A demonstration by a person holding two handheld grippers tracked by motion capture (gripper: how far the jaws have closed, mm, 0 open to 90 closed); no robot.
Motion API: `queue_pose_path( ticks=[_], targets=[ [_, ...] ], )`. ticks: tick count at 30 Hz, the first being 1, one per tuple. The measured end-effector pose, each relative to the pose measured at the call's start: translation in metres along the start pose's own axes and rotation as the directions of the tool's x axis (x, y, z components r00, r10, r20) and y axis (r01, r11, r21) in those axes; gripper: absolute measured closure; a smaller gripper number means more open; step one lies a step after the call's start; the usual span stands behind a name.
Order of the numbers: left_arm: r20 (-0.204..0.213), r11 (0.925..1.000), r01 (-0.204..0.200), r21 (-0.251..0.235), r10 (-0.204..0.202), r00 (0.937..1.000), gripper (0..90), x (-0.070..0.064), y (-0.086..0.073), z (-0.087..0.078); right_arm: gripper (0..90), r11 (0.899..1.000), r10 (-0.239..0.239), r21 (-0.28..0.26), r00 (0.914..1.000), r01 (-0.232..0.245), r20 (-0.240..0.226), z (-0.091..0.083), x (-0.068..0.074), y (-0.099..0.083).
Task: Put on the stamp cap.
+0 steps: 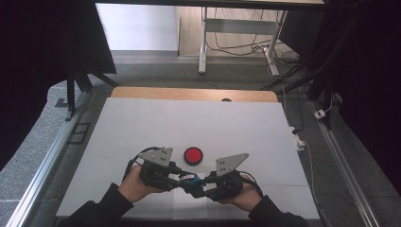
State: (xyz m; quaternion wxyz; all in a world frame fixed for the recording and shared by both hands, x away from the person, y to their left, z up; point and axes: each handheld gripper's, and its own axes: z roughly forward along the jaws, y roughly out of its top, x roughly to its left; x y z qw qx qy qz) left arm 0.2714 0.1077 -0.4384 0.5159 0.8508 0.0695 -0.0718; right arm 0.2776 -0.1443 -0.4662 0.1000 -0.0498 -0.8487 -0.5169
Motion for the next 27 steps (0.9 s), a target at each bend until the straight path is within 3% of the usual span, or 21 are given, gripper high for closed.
queue_pose_path(
  ticks=[18,27],
  targets=[
    [-0.028,1.0000,-0.005,0.006,0.005,0.9996,69.4,-0.0023,0.0018,-0.0024,56.1,1.000,0.014,0.014,0.9994,-0.014,0.031,0.0012,-0.0004,-0.0020],
    [-0.057,0.9999,-0.011,0.004,0.011,0.9983,69.3,-0.0049,0.0034,-0.0076,47.6,0.999,0.023,0.022,0.9962,-0.025,0.083,-0.0005,0.0031,-0.0015]
  ],
)
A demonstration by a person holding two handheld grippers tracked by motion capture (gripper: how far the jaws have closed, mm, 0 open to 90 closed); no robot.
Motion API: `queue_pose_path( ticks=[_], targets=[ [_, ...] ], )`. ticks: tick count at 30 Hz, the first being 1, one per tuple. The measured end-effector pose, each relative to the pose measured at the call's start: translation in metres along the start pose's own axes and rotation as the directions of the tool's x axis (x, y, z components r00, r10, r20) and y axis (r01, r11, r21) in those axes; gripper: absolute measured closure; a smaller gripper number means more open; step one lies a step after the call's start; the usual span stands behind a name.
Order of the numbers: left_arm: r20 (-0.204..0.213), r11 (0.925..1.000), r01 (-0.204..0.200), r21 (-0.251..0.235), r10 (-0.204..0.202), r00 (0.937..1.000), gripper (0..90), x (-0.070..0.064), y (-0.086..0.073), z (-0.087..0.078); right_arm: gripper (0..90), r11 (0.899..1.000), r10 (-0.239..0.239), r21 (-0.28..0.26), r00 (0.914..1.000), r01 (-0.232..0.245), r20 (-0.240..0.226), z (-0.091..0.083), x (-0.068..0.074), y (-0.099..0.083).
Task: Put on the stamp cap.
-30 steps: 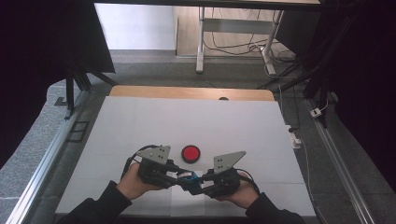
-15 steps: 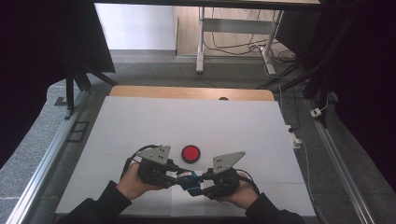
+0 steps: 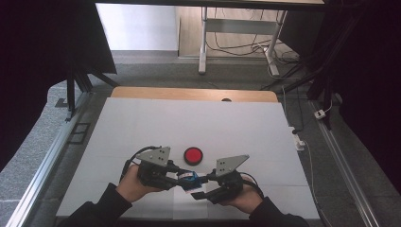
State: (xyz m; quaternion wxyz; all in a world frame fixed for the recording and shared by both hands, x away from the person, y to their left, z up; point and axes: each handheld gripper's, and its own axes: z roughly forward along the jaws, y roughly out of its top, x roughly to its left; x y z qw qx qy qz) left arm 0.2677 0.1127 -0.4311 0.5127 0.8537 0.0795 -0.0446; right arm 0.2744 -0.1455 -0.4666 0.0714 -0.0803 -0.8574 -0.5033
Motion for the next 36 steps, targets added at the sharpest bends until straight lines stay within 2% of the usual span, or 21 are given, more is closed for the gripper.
queue_pose_path(
  ticks=[7,12,18,36],
  targets=[
    [-0.028,1.0000,0.001,0.000,-0.001,0.9996,69.3,-0.002,0.001,-0.004,41.6,1.000,0.007,0.003,0.9987,-0.007,0.050,-0.003,0.001,0.001],
    [-0.060,0.9999,-0.001,0.016,0.002,0.9982,69.3,-0.004,0.001,-0.006,37.5,1.000,0.002,0.018,0.9928,-0.004,0.120,-0.006,0.002,0.000],
    [-0.092,0.9997,0.008,0.022,-0.006,0.9958,69.3,-0.003,-0.002,-0.009,33.3,1.000,0.004,0.024,0.9863,-0.008,0.165,-0.010,0.004,-0.001],
    [-0.161,0.9987,0.030,0.042,-0.023,0.9867,69.3,-0.002,-0.007,-0.016,25.8,1.000,0.021,0.014,0.9688,-0.025,0.247,-0.020,0.007,-0.002]
  ],
)
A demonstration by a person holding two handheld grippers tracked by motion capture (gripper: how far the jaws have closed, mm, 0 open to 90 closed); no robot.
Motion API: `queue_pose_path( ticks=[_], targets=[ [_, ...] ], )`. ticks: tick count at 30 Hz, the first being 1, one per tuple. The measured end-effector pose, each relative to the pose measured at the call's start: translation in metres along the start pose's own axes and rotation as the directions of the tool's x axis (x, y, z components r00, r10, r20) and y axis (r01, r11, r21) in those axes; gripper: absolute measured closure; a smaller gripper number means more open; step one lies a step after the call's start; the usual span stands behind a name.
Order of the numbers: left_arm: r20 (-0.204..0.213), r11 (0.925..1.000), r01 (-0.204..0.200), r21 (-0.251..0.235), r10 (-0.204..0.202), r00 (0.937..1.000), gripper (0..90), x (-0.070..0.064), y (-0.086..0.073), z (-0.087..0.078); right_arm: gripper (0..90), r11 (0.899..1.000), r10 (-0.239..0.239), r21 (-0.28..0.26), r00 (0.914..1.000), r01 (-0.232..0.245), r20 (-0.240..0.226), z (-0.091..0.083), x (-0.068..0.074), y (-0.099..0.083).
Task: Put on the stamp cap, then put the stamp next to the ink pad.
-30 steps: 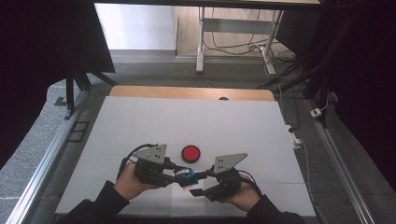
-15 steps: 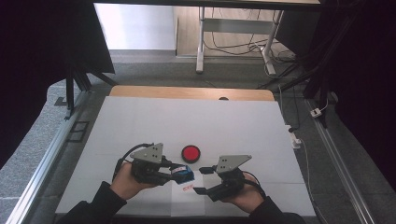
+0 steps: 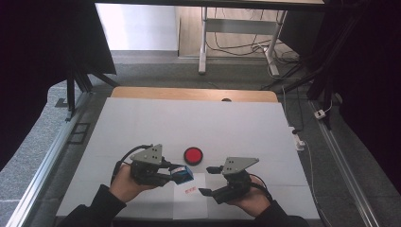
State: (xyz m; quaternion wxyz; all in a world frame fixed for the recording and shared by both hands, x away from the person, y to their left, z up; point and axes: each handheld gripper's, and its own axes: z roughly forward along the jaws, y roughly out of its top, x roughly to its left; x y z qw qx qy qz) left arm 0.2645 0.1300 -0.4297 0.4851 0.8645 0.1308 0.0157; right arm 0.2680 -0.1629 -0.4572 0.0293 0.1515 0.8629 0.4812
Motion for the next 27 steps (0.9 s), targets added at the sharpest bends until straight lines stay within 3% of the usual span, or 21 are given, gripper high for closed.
queue_pose_path(
  ticks=[14,27],
  targets=[
    [-0.098,0.9982,0.057,0.018,-0.055,0.9937,69.3,0.007,-0.008,-0.009,20.2,1.000,0.029,-0.013,0.9968,-0.028,0.074,-0.013,-0.004,-0.003],
    [-0.180,0.9922,0.122,0.026,-0.116,0.9768,69.3,0.015,-0.017,-0.017,14.5,0.998,0.063,-0.002,0.9895,-0.064,0.130,-0.023,-0.005,-0.006]
  ],
)
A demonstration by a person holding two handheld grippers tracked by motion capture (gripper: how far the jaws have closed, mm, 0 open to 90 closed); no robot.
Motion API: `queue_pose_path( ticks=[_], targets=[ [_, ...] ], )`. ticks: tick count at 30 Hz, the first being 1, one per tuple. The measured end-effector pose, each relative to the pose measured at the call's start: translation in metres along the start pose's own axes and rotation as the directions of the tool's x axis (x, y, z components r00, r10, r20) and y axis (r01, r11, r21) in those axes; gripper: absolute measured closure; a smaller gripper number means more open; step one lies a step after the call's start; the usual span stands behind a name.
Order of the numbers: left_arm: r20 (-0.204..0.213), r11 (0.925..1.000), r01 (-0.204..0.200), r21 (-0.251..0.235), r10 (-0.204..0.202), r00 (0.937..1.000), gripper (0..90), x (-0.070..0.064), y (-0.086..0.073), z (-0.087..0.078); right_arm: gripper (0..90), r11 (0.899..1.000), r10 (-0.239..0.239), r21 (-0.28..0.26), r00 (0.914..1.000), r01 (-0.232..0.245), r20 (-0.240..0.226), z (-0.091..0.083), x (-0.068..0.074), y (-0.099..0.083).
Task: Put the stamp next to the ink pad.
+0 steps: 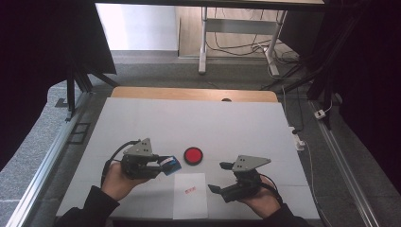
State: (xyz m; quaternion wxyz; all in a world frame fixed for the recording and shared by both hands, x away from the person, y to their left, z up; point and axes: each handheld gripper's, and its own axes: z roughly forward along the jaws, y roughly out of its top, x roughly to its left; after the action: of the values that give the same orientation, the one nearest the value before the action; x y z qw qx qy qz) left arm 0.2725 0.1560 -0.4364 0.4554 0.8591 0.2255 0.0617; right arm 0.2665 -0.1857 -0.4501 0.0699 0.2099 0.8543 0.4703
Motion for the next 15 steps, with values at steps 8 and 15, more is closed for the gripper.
queue_pose_path(
  ticks=[8,15],
  targets=[
    [-0.035,0.9998,0.012,0.018,-0.012,0.9993,69.3,0.005,-0.005,-0.003,9.0,0.999,0.044,0.009,0.9983,-0.044,0.038,-0.006,-0.001,-0.003],
    [-0.075,0.9984,0.042,0.037,-0.039,0.9964,69.3,0.010,-0.012,-0.005,2.5,0.997,0.067,0.030,0.9946,-0.069,0.079,-0.013,-0.001,-0.009]
  ],
)
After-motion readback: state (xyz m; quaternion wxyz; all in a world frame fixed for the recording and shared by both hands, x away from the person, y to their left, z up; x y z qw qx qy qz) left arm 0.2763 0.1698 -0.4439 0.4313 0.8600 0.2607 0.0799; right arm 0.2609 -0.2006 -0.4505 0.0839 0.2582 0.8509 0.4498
